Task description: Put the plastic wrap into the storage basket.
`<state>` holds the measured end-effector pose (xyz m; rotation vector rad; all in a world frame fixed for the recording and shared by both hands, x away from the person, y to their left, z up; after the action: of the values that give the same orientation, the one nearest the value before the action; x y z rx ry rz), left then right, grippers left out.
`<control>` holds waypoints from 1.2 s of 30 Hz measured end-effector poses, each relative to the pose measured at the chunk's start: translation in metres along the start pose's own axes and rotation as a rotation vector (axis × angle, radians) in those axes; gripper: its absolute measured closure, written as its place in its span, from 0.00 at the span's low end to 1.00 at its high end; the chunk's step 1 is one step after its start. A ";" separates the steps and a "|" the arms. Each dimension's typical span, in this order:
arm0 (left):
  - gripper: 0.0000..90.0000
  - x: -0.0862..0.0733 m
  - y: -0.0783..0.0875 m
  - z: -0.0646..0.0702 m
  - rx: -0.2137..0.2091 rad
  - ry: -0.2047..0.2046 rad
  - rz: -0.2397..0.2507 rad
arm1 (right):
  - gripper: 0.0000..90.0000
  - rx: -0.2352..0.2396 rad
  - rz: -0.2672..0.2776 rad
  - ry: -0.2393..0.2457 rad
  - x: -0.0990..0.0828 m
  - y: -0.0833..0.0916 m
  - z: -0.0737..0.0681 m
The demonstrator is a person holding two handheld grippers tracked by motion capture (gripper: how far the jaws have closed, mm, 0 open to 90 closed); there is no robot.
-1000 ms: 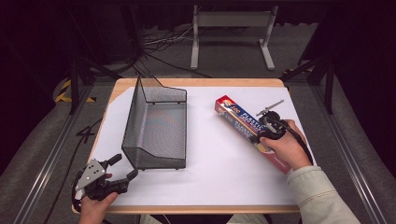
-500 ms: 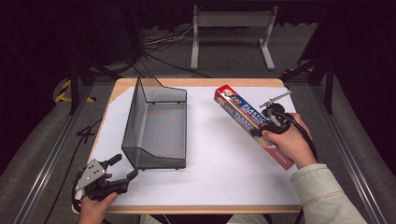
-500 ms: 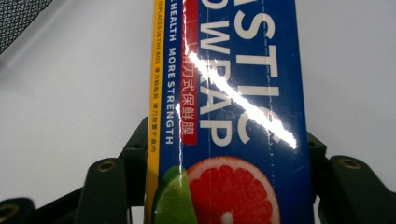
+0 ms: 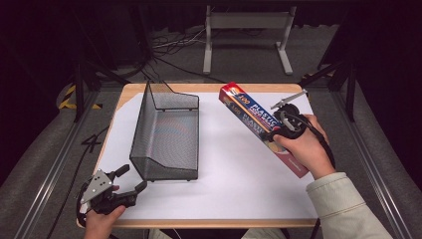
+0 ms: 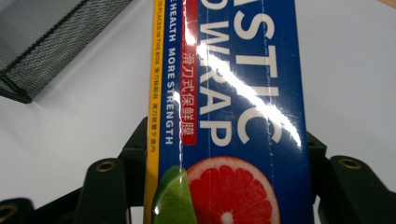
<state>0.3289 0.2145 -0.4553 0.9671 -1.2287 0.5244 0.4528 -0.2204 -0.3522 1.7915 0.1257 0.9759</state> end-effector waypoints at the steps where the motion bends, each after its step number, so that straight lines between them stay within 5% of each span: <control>1: 0.22 0.000 0.000 0.000 0.001 -0.001 0.003 | 0.46 0.005 0.001 0.006 0.003 0.000 -0.004; 16: 0.22 0.001 -0.002 -0.001 -0.010 -0.004 0.003 | 0.46 0.046 -0.003 0.053 0.046 -0.015 -0.047; 36: 0.22 0.001 -0.002 -0.002 -0.006 0.002 0.005 | 0.46 0.053 -0.006 0.043 0.083 -0.049 -0.077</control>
<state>0.3318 0.2145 -0.4556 0.9586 -1.2306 0.5246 0.4740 -0.1000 -0.3371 1.8178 0.1856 1.0159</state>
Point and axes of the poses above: each handheld gripper's, and its own axes: y roughly backward along the jaws, x roughly out of its top, z roughly to its right, the point moved 6 cm from there along -y, roughly forward along the jaws, and after that the axes turned 7 degrees about x, right-handed, at the moved point
